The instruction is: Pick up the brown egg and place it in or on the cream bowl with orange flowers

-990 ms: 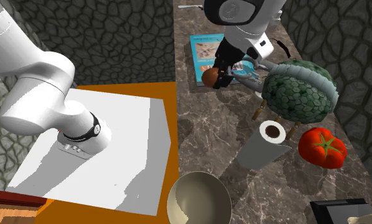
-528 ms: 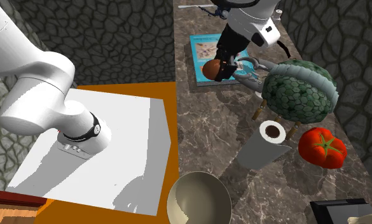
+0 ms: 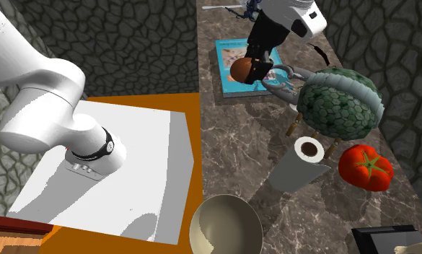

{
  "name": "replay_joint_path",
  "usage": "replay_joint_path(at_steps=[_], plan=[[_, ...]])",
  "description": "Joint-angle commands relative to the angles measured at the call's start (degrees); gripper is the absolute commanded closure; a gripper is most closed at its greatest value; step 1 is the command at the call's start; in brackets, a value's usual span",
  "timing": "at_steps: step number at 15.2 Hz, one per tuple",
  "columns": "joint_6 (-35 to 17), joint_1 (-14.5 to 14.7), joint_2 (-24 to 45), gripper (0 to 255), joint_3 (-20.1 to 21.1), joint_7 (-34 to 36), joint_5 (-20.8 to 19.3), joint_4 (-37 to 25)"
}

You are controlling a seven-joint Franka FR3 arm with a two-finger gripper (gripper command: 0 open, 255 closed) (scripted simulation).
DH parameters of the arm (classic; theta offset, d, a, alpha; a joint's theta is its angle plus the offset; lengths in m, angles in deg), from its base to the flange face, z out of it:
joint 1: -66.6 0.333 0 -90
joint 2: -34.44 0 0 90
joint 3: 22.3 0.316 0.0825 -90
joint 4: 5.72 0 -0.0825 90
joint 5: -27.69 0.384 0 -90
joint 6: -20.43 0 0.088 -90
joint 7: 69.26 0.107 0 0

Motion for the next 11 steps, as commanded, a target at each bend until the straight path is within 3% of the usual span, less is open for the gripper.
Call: replay_joint_path(at_steps=[1, 11], plan=[[0.33, -1.08, -1.07, 255, -1.04, -2.08, -0.23, 0.92], [0.68, -7.76, -5.19, 255, -8.13, -15.39, -3.02, 5.48]])
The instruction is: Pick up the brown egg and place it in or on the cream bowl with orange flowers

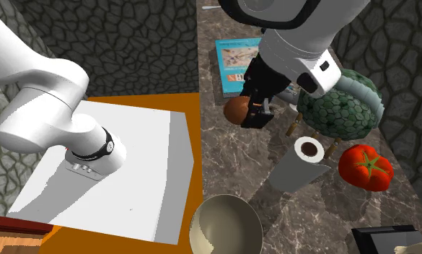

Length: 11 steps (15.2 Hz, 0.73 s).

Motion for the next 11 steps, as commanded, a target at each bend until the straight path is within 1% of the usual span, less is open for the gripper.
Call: replay_joint_path(at_steps=[1, 6, 11], plan=[[-0.04, -1.36, -0.35, 255, -1.50, -2.81, -0.73, 0.48], [0.18, -4.64, -0.02, 255, -5.15, -9.37, -2.59, 0.02], [0.43, -7.93, 1.70, 255, -8.72, -15.91, -4.29, -2.04]])
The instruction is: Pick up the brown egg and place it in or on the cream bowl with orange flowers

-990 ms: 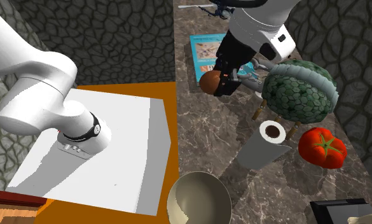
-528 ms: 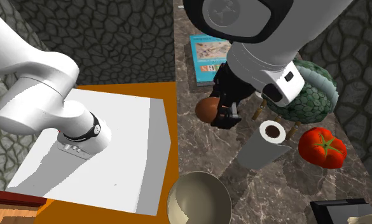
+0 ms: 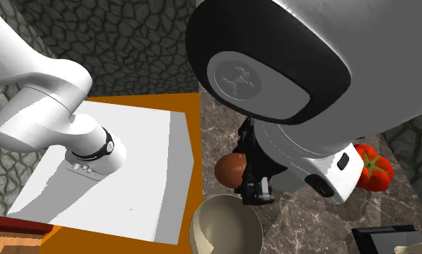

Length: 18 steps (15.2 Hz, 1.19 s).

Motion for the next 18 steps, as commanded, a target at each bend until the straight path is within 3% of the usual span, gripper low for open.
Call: replay_joint_path(at_steps=[1, 7, 18], plan=[[0.22, -1.32, 0.64, 255, -1.40, -2.71, -0.65, -0.95], [0.71, -5.08, 4.57, 255, -5.18, -10.12, -1.90, -5.68], [-7.50, -5.17, 5.96, 255, -5.22, -9.83, -1.78, 1.15]])
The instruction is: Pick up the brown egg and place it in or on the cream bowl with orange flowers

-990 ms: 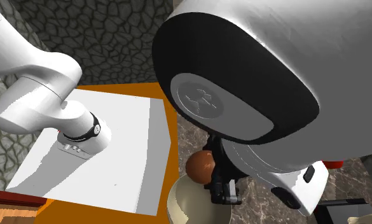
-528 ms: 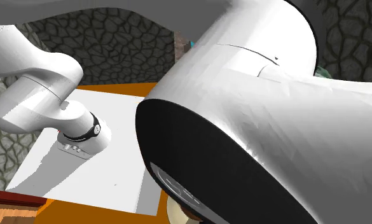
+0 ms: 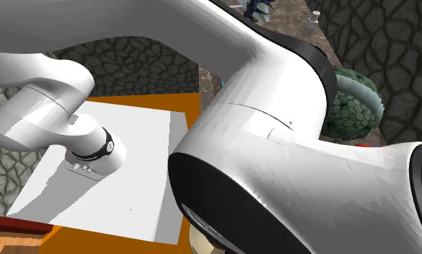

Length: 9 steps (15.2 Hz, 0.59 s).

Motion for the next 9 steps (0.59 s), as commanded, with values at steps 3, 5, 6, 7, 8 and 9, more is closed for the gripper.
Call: replay_joint_path(at_steps=[3, 5, 6, 7, 8, 9], plan=[[-2.82, -0.08, 0.75, 255, -0.05, -0.01, 0.06, 2.04], [-2.82, -0.08, 0.76, 255, -0.05, -0.01, 0.06, 2.03], [-2.82, -0.08, 0.76, 255, -0.05, -0.01, 0.06, 2.03], [-2.82, -0.08, 0.76, 255, -0.05, -0.01, 0.06, 2.03], [-2.82, -0.08, 0.76, 255, -0.05, -0.01, 0.06, 2.03], [-2.82, -0.08, 0.76, 255, -0.05, -0.01, 0.06, 2.03]])
